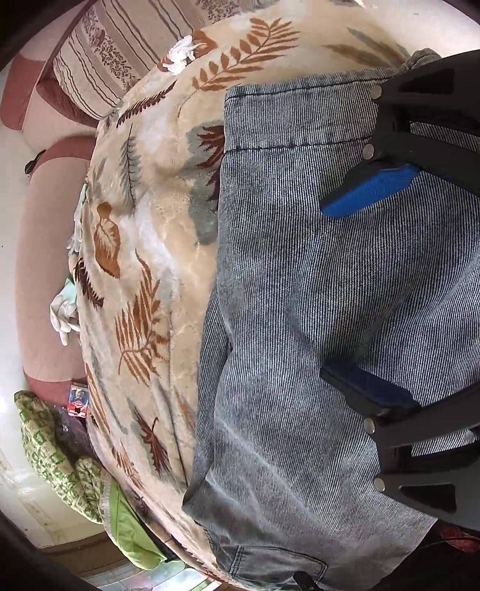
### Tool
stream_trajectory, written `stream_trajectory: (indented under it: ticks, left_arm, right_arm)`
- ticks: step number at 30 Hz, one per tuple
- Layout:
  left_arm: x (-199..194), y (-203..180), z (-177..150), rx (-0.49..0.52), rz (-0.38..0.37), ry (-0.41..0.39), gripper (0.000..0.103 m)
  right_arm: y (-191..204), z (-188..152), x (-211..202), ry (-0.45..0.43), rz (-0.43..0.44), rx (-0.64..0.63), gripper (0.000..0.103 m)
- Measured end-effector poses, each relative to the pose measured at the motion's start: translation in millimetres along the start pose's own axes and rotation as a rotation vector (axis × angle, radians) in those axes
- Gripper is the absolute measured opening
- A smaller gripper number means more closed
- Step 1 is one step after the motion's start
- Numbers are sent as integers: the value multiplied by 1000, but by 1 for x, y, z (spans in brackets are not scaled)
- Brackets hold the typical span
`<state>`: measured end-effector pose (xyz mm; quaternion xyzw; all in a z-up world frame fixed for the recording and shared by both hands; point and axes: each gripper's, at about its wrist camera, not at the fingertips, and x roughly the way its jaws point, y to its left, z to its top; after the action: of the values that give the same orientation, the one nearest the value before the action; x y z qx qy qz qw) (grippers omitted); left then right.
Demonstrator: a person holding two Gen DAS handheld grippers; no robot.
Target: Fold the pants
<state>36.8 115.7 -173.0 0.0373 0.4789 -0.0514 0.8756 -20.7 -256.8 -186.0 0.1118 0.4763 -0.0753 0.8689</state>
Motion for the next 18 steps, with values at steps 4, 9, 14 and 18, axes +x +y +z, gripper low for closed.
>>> stream_trajectory:
  ticks: [4, 9, 14, 18]
  left_arm:
    - [0, 0, 0, 2, -5, 3, 103]
    - [-1, 2, 0, 8, -19, 2, 103]
    - [-2, 3, -4, 25, -30, -14, 103]
    - [-3, 5, -6, 42, -47, -19, 103]
  right_arm:
    - [0, 1, 1, 8, 2, 8, 84]
    - [-1, 4, 2, 30, 7, 16, 84]
    - [-2, 6, 4, 47, 10, 25, 85]
    - [-2, 7, 5, 53, 6, 30, 85]
